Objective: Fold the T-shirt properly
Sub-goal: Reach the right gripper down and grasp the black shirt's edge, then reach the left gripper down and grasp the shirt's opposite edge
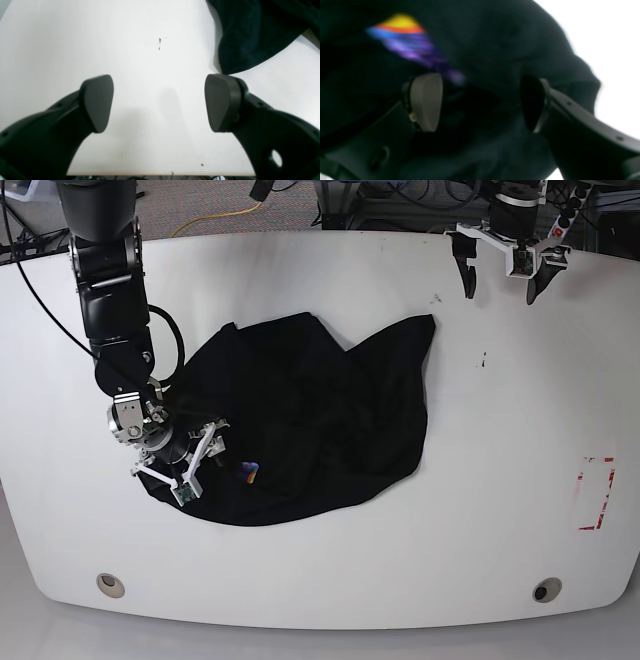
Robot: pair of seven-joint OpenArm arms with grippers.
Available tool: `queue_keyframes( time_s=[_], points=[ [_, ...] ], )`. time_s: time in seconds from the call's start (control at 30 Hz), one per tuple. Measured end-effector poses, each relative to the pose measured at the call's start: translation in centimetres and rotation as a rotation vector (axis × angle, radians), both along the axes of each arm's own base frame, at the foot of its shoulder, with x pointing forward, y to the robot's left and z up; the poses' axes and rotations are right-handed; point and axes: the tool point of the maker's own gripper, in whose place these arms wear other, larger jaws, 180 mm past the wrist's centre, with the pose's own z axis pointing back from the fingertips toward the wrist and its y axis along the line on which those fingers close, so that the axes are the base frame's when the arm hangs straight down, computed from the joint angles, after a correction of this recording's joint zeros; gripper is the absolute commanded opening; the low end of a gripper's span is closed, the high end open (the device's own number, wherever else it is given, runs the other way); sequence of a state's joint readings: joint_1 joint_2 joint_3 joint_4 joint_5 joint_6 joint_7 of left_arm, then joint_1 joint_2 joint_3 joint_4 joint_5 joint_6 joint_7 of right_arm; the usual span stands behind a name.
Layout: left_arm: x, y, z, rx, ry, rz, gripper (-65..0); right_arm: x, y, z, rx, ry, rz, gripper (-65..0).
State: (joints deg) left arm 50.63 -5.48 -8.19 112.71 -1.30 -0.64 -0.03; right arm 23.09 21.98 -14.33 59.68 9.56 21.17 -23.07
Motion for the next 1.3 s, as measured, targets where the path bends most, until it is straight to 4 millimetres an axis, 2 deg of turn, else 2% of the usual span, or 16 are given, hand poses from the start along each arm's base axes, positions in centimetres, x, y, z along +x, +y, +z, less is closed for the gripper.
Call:
queue_keyframes(
  time_s=[0.2,0.53,0.67,0.73,0.83,0.93,1.07,1.1,1.3],
  points=[
    [0.6,0.0,0.2,0.000,-0.016,0.000,-11.4,1.1,-1.0,-0.6,0.024,0.005,-0.025,-18.4],
    [0.7,0.0,0.3,0.000,-0.019,0.000,-11.4,2.5,-1.2,0.4,0.034,-0.022,-0.036,-18.4],
    [1.1,0.0,0.4,-0.001,-0.030,0.000,-11.4,2.7,-2.0,0.0,0.045,-0.031,-0.057,-19.2],
    [1.2,0.0,0.5,0.000,-0.033,0.000,-11.4,2.5,-2.1,-0.4,0.045,-0.024,-0.062,-23.9],
    [1.1,0.0,0.5,-0.001,-0.032,0.000,-11.4,2.3,-2.0,-0.6,0.047,-0.017,-0.059,-38.0],
    [1.4,0.0,0.6,-0.001,-0.040,-0.001,-11.4,2.5,-2.0,-0.4,0.048,-0.022,-0.060,-49.3],
    [2.4,-1.5,0.8,-0.029,-0.065,-0.028,-11.3,2.5,-1.4,-0.5,0.056,-0.022,-0.056,-63.4],
    [2.6,-1.9,0.8,-0.039,-0.067,-0.039,-11.3,2.5,-1.3,-0.6,0.058,-0.021,-0.054,-65.0],
    [3.9,-4.2,0.2,-0.079,-0.031,-0.076,-11.3,2.5,-1.1,-0.5,0.062,-0.021,-0.052,-65.0]
  ],
)
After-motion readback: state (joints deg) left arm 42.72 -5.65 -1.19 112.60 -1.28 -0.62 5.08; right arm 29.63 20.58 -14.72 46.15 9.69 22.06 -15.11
